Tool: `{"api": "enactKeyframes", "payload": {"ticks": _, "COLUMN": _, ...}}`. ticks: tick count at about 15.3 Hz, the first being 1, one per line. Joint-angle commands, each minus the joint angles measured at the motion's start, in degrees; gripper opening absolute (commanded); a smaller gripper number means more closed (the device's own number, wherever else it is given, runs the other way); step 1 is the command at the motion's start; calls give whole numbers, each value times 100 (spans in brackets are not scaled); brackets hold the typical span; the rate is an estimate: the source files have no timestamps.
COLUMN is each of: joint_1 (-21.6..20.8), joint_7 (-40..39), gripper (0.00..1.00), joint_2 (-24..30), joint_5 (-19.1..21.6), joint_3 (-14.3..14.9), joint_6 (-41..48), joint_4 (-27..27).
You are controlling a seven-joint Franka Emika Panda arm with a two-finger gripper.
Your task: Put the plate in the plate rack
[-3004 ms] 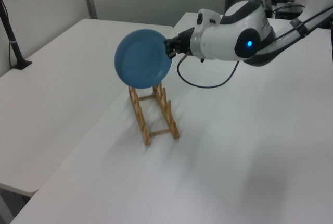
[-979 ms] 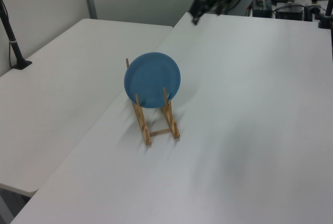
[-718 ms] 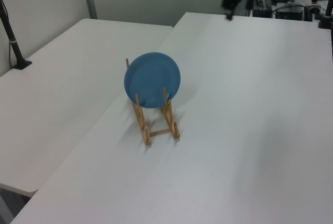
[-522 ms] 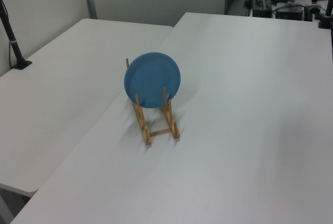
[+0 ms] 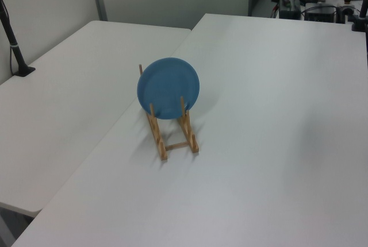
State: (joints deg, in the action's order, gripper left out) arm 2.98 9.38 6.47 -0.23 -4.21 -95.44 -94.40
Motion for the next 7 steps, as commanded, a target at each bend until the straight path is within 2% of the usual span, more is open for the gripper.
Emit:
{"api": "enactKeyframes", "payload": {"ticks": 1, "joint_1": 203, "joint_7": -717, "gripper": 100, "joint_2": 56, "joint_5": 215, "joint_3": 17, "joint_6": -212, "joint_4": -140}}
{"api": "enactKeyframes", "payload": {"ticks": 2, "joint_1": 221, "joint_7": -735, "gripper": 100, "joint_2": 48, "joint_5": 364, "joint_3": 34, "joint_6": -221, "joint_4": -113}}
{"api": "enactKeyframes", "payload": {"ticks": 7, "joint_1": 221, "joint_7": -753, "gripper": 100, "joint_2": 30, "joint_5": 383, "joint_3": 43, "joint_6": -185, "joint_4": -96}}
